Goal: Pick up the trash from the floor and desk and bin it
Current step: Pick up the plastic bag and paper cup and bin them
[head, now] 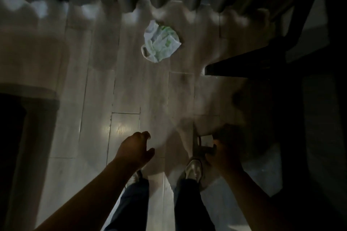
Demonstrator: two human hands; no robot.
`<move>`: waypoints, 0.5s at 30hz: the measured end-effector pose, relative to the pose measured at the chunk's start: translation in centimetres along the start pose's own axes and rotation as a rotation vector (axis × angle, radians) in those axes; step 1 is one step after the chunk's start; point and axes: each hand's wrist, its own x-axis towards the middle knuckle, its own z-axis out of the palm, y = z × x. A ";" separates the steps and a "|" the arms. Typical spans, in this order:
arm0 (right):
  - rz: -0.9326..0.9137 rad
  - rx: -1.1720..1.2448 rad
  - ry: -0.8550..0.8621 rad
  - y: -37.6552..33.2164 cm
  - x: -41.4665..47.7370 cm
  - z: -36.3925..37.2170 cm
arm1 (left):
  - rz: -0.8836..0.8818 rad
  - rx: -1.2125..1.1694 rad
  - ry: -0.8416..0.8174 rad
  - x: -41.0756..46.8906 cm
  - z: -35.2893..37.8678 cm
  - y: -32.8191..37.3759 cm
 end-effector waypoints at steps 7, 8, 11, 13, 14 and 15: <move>0.112 -0.036 0.020 3.8 12.8 9.6 | -0.034 0.030 -0.018 11.2 9.8 -3.2; 0.120 -0.025 0.048 4.6 14.5 10.9 | -0.035 0.048 -0.020 12.7 11.3 -3.7; 0.157 -0.020 0.077 7.2 19.3 15.1 | -0.038 0.065 -0.038 16.3 15.4 -4.9; 0.174 -0.004 0.073 8.5 22.1 17.5 | -0.027 0.077 -0.047 18.3 17.7 -5.5; 0.181 0.006 0.073 9.1 23.3 18.5 | -0.022 0.081 -0.055 19.1 18.8 -5.8; 0.183 0.007 0.081 9.6 24.5 19.4 | -0.017 0.082 -0.063 19.9 19.7 -6.1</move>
